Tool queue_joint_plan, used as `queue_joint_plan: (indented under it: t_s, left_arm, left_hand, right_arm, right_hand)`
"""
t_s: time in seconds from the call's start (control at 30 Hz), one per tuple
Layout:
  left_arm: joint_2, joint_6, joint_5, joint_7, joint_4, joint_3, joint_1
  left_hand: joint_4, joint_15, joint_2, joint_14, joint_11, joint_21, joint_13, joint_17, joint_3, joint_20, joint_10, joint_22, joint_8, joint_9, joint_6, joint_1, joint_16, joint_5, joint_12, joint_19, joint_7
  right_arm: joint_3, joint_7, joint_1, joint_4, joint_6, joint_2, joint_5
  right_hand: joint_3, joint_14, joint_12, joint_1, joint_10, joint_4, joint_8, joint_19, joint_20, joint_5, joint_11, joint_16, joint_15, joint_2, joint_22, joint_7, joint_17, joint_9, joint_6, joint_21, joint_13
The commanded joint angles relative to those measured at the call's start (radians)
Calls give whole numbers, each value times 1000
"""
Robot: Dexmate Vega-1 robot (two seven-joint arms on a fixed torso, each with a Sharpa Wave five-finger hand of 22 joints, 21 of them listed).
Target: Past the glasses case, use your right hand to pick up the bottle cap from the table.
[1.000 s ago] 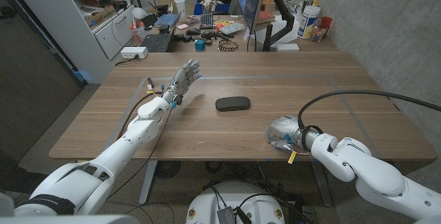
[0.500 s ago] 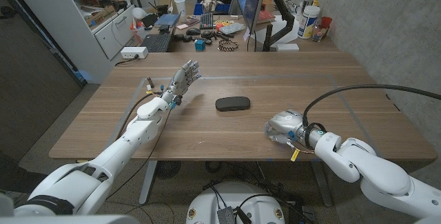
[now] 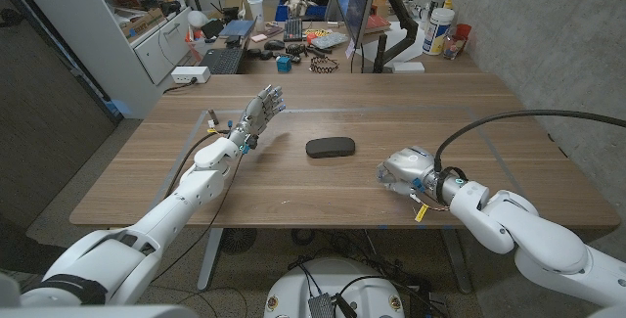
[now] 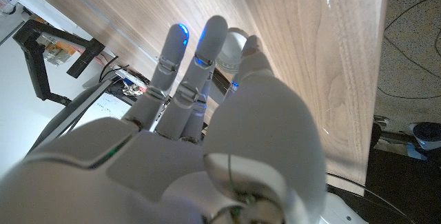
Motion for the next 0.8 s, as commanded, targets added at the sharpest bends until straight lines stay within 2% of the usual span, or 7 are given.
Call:
queue_joint_plan:
  t_s: [0.03,0.37,0.8]
  left_arm:
    - [-2,-6,-3,-5,4,-2,1]
    - [1,-6,-3,-3,-18,0,11]
    - [7,-2,-1,8,-52,1,24]
  left_hand:
    - [-3,-42,-1,3,-1,-3,5,2,-2,-3,-3,2,1,2,3,-4,3,7,4,5,-1]
    - [-3,-41,-2,2,-2,-5,5,2,-3,-2,-2,2,1,2,2,-4,3,8,5,5,-2]
    - [-4,-42,-3,2,-2,-6,5,1,-5,-1,-3,2,1,2,2,-5,3,9,4,6,-2]
  right_arm:
    - [24,-17,0,-12,-14,-14,17]
    - [73,-47,-30,-23,-29,-35,40]
    - [137,-90,-78,-32,-50,-48,41]
  right_hand:
    - [13,10,127,58,184,15,6,8,-143,0,-105,-6,-8,63,-6,45,5,0,50,-1,145]
    - [18,9,125,58,185,17,8,16,-141,-2,-93,-12,-8,67,-27,53,9,-4,52,-16,146]
    - [21,10,123,51,185,21,8,27,-140,-6,-90,-21,-8,65,-48,63,10,-10,48,-31,147]
